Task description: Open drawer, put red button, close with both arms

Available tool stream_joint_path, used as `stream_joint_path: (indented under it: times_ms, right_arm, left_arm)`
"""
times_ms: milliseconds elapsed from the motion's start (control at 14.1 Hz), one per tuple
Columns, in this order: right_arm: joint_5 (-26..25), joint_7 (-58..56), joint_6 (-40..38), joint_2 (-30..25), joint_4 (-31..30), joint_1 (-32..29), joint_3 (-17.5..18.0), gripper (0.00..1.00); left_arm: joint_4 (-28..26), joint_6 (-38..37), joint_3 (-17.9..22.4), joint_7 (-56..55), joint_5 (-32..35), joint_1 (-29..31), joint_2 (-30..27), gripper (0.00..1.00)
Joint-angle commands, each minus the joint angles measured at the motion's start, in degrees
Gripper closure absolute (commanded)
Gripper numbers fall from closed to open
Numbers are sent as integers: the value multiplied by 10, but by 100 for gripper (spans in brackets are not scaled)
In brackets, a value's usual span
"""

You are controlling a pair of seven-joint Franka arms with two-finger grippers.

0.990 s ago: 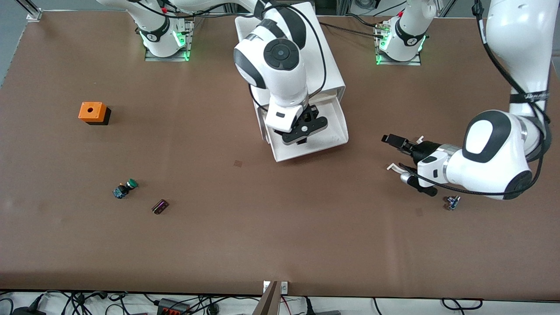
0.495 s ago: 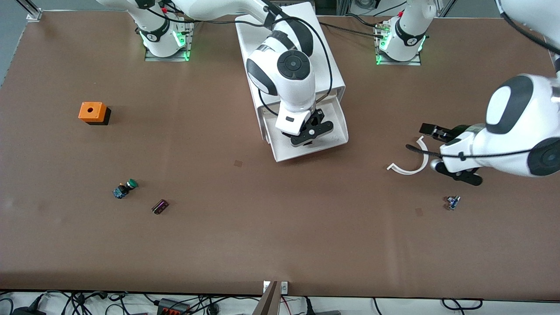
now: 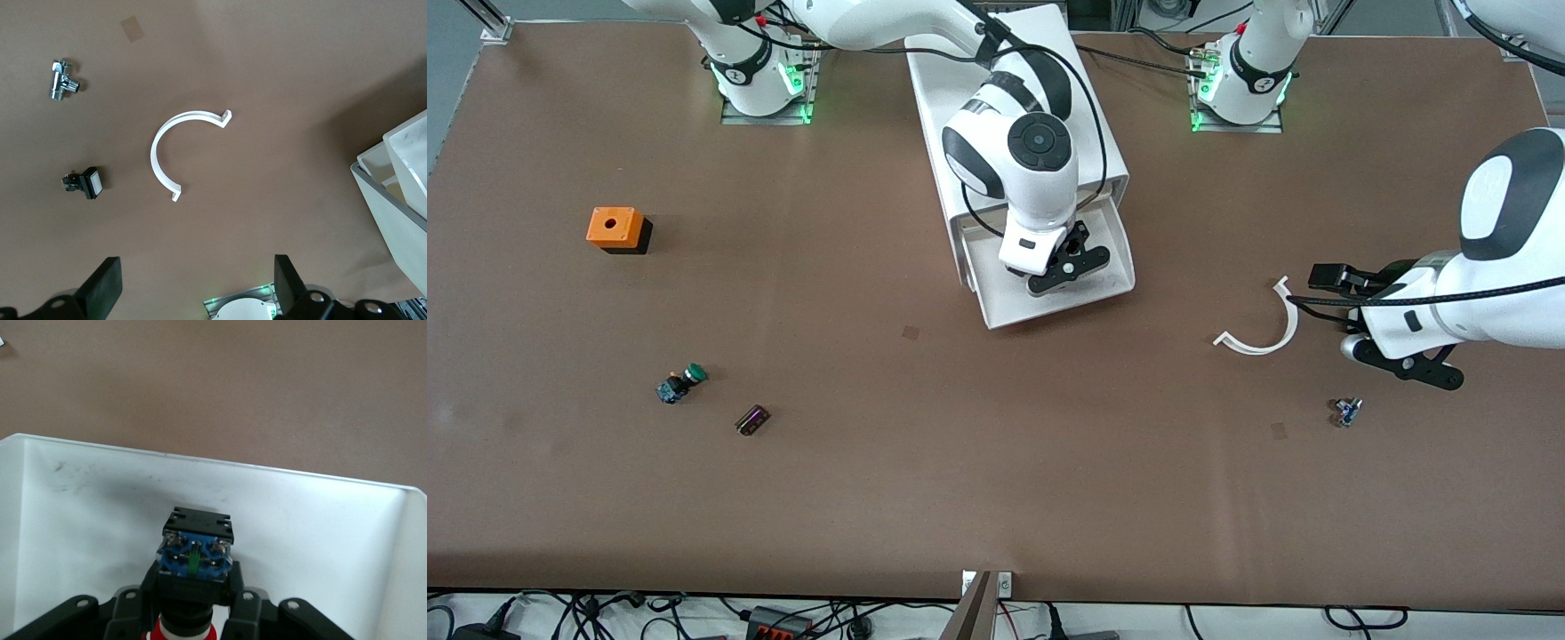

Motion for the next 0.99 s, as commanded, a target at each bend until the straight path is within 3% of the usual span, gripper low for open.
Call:
stream_joint_path:
  times_ms: [0, 424, 636, 919]
  right_arm:
    - [-1, 11, -13, 9, 17, 4, -3, 1]
    - [4, 12, -29, -28, 26, -7, -11, 0]
    - [5, 10, -38, -60, 27, -70, -18, 0]
    - [2, 4, -57, -76, 24, -155, -35, 0]
  left_arm:
    - [22, -3, 0, -7, 9, -5, 9, 0]
    - [20, -3, -2, -8, 9, -7, 9, 0]
    - [17, 4, -7, -64, 7, -7, 7, 0]
    - [-36, 90, -7, -169, -37, -18, 2, 0]
